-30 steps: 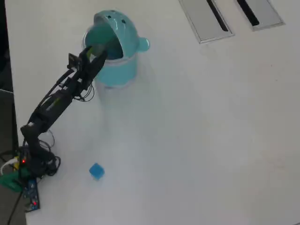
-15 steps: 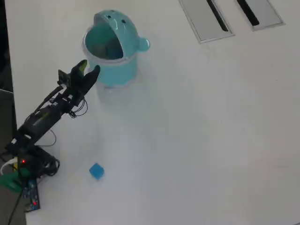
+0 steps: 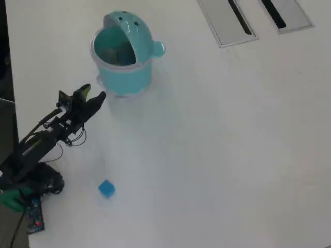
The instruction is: Grasp RGB lego blocks and put them in the bin one by one.
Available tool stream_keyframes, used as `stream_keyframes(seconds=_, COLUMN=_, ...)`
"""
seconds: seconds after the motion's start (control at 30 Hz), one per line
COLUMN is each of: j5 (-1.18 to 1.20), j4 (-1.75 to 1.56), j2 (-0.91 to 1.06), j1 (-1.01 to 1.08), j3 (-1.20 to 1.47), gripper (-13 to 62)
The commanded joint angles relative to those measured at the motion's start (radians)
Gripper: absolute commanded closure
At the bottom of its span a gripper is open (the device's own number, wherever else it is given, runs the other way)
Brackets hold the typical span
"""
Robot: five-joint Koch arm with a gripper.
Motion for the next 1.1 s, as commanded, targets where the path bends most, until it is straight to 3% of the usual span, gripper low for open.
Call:
stream_keyframes(seconds=0.0, j5=0.005, j4=0.089, j2=0.078, j1=0.052, j3=-0.038, gripper=19.3)
stream_keyframes(seconds=0.43, j5=-0.014, j4=0.422, j2=0.193, j1=0.405, j3=0.032, gripper=14.8)
stream_keyframes(seconds=1.07, j5=-0.341, j4=0.788, j2=0.201, j1=0.798, j3=0.052, gripper=14.8)
